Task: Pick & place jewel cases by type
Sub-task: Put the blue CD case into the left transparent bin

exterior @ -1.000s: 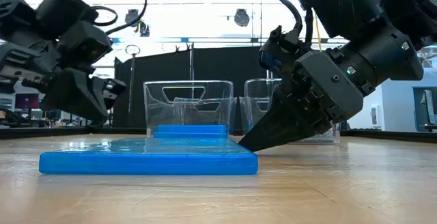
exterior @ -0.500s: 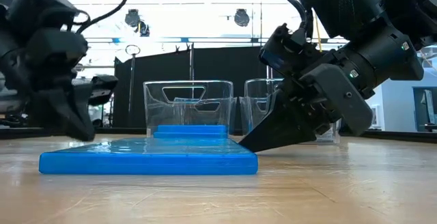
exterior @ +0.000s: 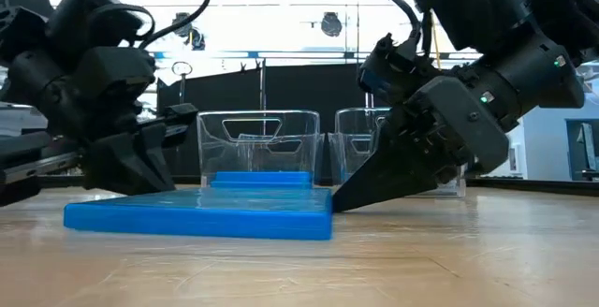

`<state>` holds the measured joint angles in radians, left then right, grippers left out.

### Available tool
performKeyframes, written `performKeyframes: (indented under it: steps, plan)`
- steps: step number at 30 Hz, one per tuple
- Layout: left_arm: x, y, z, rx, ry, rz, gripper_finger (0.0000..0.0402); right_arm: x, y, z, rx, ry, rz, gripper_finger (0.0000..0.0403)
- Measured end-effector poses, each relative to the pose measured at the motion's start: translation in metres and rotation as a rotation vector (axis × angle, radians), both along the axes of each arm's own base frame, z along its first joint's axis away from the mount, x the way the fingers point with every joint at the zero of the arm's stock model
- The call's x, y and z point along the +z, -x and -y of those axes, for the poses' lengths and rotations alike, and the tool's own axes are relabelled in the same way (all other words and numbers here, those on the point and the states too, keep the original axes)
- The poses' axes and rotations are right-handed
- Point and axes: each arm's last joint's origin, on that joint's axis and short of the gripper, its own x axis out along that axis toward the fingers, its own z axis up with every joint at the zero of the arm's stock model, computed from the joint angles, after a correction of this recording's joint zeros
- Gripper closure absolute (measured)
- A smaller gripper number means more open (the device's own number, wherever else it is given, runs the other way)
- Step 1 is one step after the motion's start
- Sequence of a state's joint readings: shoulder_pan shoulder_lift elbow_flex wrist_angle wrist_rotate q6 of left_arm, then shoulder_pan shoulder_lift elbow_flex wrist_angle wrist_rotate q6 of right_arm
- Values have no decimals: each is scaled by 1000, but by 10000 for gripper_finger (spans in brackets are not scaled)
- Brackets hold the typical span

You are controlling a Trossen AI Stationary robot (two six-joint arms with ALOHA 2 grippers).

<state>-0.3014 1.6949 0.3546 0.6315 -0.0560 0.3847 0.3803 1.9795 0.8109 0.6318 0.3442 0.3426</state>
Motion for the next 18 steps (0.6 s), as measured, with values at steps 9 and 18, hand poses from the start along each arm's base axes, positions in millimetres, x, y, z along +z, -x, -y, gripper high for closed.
performKeyframes:
  steps: [9, 18]
  plan:
    - [-1, -6, 7, 10, 28, -6, 398, -1, 5, -9, 13, 4, -15, 403]
    - [-1, -4, 13, 15, 46, -11, 398, -1, 7, -15, 40, 0, -17, 403]
